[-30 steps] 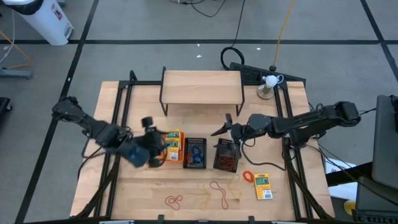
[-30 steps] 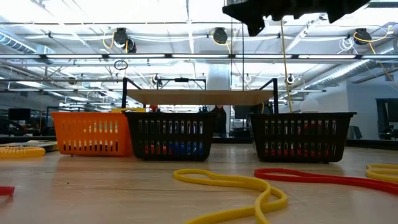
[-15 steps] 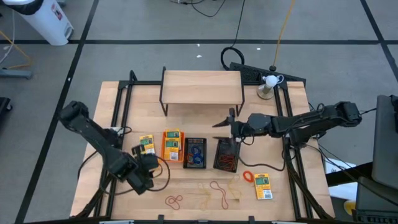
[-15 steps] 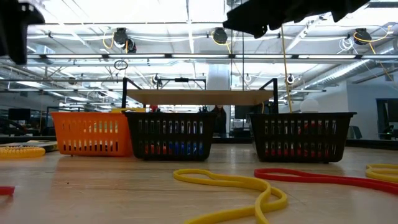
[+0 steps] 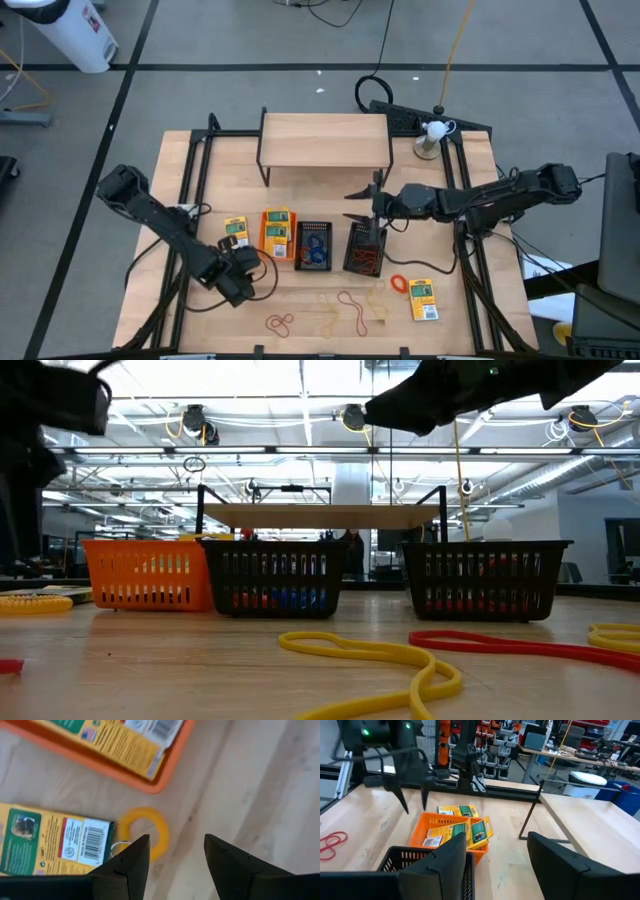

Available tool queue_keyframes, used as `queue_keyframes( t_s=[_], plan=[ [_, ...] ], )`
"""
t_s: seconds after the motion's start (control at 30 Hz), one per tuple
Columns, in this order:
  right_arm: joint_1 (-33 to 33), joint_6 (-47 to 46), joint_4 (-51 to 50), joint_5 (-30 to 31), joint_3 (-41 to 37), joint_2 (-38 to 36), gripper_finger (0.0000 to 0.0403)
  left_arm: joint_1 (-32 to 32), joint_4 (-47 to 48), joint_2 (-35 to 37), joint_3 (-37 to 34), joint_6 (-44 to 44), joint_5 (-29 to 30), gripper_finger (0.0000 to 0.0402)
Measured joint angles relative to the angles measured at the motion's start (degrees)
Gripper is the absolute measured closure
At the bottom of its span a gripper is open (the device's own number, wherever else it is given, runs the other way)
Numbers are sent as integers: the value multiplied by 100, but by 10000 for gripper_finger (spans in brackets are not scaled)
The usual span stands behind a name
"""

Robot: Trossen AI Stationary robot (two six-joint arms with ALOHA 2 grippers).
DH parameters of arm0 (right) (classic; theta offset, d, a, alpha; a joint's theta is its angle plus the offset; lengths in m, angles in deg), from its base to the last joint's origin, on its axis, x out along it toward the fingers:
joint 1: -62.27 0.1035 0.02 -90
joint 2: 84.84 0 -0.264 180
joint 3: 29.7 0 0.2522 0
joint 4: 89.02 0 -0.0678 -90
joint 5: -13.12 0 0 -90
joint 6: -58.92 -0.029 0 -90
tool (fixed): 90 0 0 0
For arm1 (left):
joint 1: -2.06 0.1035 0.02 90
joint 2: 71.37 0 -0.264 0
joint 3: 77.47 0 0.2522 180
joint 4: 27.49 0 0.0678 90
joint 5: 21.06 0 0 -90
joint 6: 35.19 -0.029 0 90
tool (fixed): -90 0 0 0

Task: Pick & Place Office Desk Supplies
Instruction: Put the light orange spring rubber band into the left black bin

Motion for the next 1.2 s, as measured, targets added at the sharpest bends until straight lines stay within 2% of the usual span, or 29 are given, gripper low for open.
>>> queue_keyframes(
  t_s=[0.37,0.63,0.97,1.2],
  plan=[
    [-35,7,77,-10,-62,0,202,87,-498,0,-442,90,-396,215],
    [-33,-23,82,-11,-62,0,202,292,-581,1,-568,-235,-415,215],
    [-22,-273,-98,-13,-64,0,202,607,-1519,17,-998,-595,-783,215],
    [-22,-569,-228,-13,-67,0,204,644,-1547,22,-1016,-726,-808,220]
  ],
)
